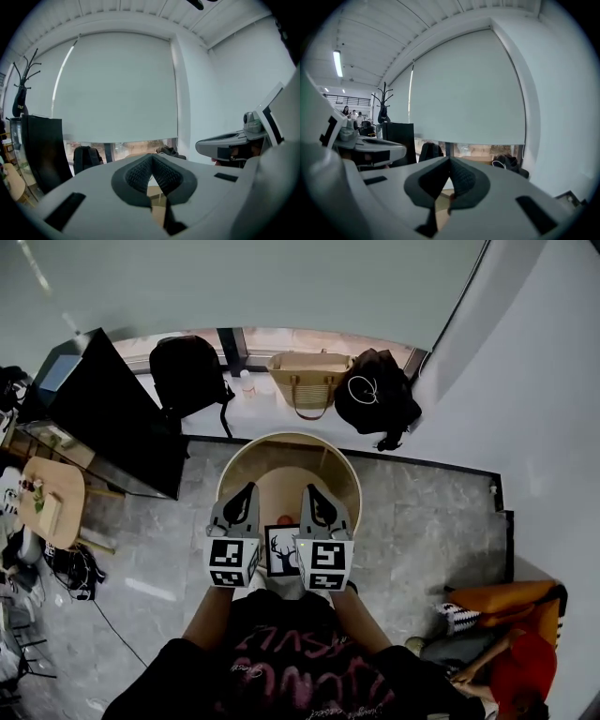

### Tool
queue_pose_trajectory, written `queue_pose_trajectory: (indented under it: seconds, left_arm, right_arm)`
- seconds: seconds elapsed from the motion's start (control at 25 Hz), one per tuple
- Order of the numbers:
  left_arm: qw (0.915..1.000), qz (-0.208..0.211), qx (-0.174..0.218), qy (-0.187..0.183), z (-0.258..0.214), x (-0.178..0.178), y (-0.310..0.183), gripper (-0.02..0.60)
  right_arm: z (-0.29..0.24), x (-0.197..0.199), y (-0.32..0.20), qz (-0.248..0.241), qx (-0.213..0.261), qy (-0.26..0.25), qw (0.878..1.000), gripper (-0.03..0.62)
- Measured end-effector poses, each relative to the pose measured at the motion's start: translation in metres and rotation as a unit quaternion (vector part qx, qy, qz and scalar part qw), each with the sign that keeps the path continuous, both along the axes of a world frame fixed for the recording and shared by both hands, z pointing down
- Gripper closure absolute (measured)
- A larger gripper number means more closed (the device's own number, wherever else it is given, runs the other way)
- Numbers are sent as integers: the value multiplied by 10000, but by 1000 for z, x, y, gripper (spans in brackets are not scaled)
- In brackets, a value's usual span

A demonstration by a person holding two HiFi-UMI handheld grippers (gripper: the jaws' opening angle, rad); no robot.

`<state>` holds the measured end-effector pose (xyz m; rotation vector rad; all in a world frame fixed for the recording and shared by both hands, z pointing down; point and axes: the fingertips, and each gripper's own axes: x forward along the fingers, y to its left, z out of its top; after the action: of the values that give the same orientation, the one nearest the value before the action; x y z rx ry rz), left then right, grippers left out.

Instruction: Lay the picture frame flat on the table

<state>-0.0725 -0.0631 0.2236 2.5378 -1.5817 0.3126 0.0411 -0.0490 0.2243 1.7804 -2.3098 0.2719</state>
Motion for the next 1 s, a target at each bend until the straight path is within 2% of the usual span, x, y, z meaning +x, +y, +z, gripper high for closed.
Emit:
queue_pose_trajectory:
  seconds: [0.12,0.44,1.0]
  left_arm:
    - [9996,-24,266,15,-20,-3,-7,572]
    - [9981,-30,593,170,-62,-9,-15,572]
    - [9965,24,750,373,-85,-15,-25,572]
  right_arm:
    - [-16,1,-6,0,212,61,9998,574]
    - [-51,7,-12,112,571,218,9981,574]
    - [-80,18,-16,387,883,499,9941,574]
